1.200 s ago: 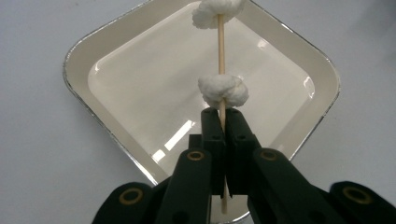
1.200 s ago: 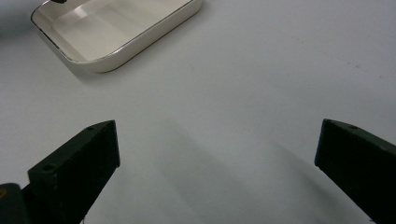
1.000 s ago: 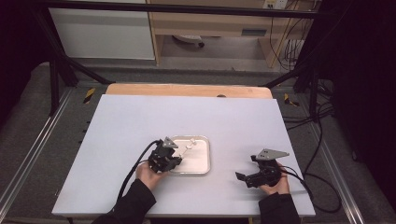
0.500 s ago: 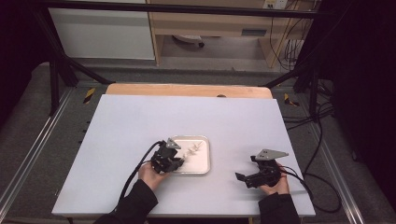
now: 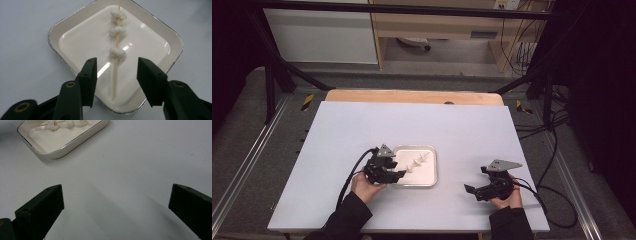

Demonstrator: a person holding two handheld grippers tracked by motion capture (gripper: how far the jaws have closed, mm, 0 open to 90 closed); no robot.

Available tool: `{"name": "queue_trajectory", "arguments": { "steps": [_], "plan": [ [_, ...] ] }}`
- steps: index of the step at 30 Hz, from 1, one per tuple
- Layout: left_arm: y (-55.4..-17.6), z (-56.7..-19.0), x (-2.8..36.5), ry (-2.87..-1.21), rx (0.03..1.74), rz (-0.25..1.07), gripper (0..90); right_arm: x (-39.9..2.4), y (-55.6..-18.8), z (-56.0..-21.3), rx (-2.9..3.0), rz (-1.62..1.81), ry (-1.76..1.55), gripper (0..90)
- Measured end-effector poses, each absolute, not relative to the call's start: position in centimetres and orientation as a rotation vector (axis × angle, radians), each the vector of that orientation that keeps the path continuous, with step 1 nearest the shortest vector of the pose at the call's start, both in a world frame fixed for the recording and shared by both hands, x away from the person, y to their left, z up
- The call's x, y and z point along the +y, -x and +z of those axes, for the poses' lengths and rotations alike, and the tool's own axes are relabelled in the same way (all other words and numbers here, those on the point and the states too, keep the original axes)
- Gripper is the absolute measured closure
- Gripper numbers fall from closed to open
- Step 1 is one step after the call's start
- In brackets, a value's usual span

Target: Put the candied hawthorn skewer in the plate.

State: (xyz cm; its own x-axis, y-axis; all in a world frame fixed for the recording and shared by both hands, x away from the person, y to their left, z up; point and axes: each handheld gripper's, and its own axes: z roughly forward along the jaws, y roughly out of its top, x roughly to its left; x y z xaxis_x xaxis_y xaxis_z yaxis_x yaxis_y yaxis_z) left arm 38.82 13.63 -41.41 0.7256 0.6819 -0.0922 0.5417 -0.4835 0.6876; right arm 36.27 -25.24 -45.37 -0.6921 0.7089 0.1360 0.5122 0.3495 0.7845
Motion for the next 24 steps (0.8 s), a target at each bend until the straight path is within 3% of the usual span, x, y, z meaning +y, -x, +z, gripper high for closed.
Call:
{"name": "queue_trajectory", "arguments": {
  "steps": [7,12,24],
  "plan": [
    [-38.1,-41.0,15.5,-2.223,0.888,0.295,28.7,-25.3,-36.2,-45.3,2.378,1.267,-1.108,0.6],
    [-37.3,-41.2,17.1,-2.22,0.895,0.329,19.2,-25.4,-36.3,-45.2,2.374,1.273,-1.104,0.6],
    [-36.1,-42.7,22.1,-2.159,0.948,0.323,13.3,-25.2,-36.2,-45.3,2.387,1.268,-1.119,0.6]
  ]
}}
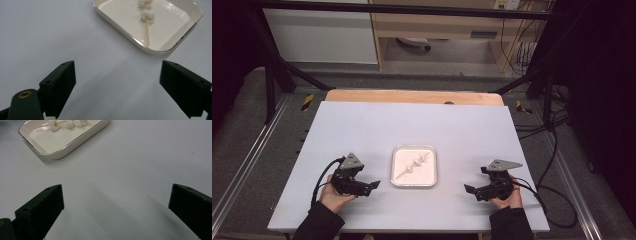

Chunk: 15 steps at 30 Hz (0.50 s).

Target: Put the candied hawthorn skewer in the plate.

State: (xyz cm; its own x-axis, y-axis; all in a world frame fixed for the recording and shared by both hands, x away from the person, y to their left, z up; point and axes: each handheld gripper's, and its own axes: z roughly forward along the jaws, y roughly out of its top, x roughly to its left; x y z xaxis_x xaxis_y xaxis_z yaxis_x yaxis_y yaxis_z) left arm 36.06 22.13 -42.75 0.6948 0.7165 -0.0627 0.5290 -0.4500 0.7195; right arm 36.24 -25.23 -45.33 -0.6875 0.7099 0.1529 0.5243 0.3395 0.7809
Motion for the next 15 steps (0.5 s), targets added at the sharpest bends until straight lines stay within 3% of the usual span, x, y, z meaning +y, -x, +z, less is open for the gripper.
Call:
{"name": "queue_trajectory", "arguments": {
  "steps": [15],
  "plan": [
    [-34.7,-44.6,25.3,-2.12,0.968,0.321,12.6,-25.1,-36.3,-45.5,2.402,1.247,-1.117,0.6]
  ]
}}
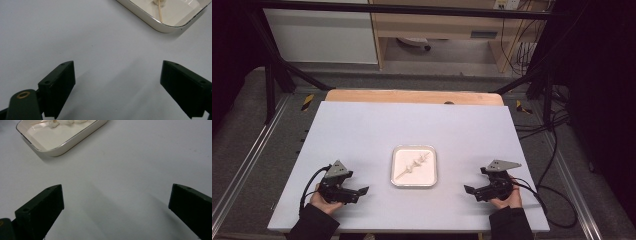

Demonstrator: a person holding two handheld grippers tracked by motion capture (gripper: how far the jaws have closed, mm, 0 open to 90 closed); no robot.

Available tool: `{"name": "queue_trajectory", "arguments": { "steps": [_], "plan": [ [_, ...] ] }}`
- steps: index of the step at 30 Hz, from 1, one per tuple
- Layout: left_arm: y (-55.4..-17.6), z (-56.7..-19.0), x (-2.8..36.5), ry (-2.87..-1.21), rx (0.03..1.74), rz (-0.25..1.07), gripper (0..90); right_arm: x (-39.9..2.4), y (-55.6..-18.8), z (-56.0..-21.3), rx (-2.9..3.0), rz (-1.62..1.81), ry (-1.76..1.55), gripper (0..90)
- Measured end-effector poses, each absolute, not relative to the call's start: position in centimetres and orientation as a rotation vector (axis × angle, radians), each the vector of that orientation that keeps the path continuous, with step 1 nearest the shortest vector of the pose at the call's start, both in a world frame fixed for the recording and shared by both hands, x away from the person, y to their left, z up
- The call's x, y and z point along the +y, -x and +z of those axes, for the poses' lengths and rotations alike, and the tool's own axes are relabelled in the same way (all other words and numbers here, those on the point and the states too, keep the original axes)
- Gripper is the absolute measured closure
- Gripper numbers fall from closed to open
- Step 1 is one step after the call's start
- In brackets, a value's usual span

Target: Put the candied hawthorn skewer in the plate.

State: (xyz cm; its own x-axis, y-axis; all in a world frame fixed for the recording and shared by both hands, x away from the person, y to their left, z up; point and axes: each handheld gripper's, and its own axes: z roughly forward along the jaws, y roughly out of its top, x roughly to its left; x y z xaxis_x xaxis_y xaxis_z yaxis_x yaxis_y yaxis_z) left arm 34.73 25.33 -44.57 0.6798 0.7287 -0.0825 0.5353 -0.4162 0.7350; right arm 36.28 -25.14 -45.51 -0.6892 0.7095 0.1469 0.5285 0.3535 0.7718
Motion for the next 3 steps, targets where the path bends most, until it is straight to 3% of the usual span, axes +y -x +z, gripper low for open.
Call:
{"name": "queue_trajectory", "arguments": {
  "steps": [3],
  "plan": [
    [-34.7,-44.56,25.32,-2.119,0.967,0.323,12.6,-25.12,-36.33,-45.59,2.406,1.24,-1.111,0.6]
  ]
}}
